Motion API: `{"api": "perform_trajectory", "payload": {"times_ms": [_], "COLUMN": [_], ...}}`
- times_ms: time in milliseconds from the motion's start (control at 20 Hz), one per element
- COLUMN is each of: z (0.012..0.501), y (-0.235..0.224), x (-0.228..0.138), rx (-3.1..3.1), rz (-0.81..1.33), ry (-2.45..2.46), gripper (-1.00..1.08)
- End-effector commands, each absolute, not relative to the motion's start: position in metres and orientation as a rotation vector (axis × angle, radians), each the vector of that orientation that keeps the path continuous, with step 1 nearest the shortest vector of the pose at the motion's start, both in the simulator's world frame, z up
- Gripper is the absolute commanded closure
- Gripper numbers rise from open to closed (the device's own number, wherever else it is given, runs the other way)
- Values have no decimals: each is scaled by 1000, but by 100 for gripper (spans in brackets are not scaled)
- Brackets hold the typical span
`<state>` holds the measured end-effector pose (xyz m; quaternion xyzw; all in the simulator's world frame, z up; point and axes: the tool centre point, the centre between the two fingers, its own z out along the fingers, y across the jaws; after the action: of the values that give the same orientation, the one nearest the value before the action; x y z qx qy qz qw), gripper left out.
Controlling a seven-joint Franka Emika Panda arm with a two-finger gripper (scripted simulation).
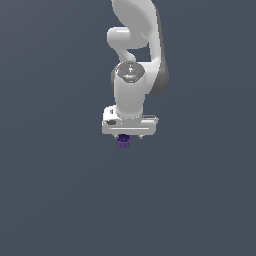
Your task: Pick up the object and move it to a goal position.
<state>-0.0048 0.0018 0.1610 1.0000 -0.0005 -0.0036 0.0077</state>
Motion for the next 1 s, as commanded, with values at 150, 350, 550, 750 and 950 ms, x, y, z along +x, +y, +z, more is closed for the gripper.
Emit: {"api": "perform_trajectory", "payload": {"times_ms": [150,350,550,750,950], "z": [163,165,164,158,148], "y": [1,0,-1,-7,-17], "x": [-4,-4,-5,-9,-16], "rx": [3131,3138,3140,3155,3178], "rz": [-12,-13,-20,-63,-143], "ry": [-4,-9,-17,-70,-167], "gripper": [-20,-20,-20,-20,-20]}}
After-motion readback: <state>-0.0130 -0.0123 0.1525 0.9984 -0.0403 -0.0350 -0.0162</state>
